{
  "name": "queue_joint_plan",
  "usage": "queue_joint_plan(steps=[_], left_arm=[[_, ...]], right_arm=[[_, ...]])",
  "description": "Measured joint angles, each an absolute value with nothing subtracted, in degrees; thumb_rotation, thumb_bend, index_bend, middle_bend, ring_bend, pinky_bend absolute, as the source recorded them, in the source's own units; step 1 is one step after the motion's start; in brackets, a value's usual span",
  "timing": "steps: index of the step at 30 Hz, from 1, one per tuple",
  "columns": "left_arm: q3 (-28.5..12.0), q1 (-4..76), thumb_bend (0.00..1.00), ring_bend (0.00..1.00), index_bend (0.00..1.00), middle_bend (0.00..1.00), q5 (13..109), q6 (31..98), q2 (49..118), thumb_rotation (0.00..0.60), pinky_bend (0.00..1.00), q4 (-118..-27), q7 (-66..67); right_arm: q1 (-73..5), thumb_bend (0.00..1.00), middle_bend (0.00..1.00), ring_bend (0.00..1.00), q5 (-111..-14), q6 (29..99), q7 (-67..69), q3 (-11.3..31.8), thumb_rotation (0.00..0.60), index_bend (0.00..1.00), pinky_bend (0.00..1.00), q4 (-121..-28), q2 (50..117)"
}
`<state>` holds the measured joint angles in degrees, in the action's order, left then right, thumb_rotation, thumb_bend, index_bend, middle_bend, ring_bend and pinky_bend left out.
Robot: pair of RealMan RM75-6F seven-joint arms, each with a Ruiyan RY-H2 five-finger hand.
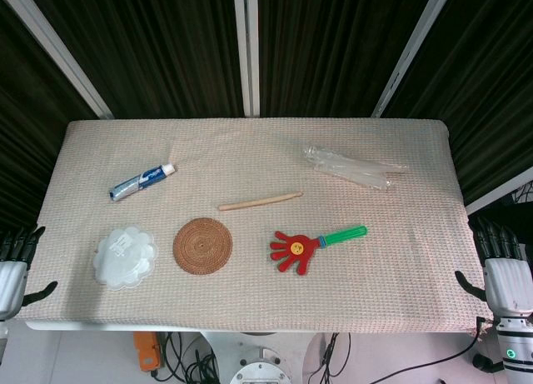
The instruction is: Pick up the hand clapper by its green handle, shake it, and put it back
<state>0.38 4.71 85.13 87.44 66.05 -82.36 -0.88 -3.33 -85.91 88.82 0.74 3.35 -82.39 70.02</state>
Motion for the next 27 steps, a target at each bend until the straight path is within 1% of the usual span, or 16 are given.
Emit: queue_joint_plan(steps=[6,12,18,23,27], left_arm=[[0.33,4.16,0.13,0.0,0.04,0.04,85.65,87.75,66.78,0.6,0.02,-81.79,-1.1],[0.35,3.62,0.13,0.0,0.04,0.04,85.53,87.58,66.58,0.6,0.02,-81.91,-1.16],[0.29,2.86,0.13,0.0,0.04,0.04,85.19,87.69,66.19,0.6,0.02,-82.25,-1.41],[0.24,2.7,0.13,0.0,0.04,0.04,85.17,87.26,66.25,0.6,0.02,-82.07,-1.82],[0.03,3.14,0.13,0.0,0.04,0.04,85.66,86.76,66.41,0.6,0.02,-81.96,-2.15]], right_arm=[[-3.63,0.13,0.0,0.0,-86.62,88.32,0.81,3.32,0.6,0.0,0.0,-83.24,69.51],[-5.02,0.13,0.0,0.0,-86.95,86.1,-0.5,3.58,0.6,0.0,0.0,-85.02,67.98],[-9.18,0.13,0.0,0.0,-86.89,79.86,-5.71,4.33,0.6,0.0,0.0,-87.58,66.89],[-14.62,0.12,0.0,0.0,-85.72,71.47,-14.6,5.33,0.6,0.0,0.0,-92.51,66.7],[-18.91,0.12,0.0,0.0,-81.46,64.64,-22.66,6.43,0.6,0.0,0.0,-96.3,67.35]])
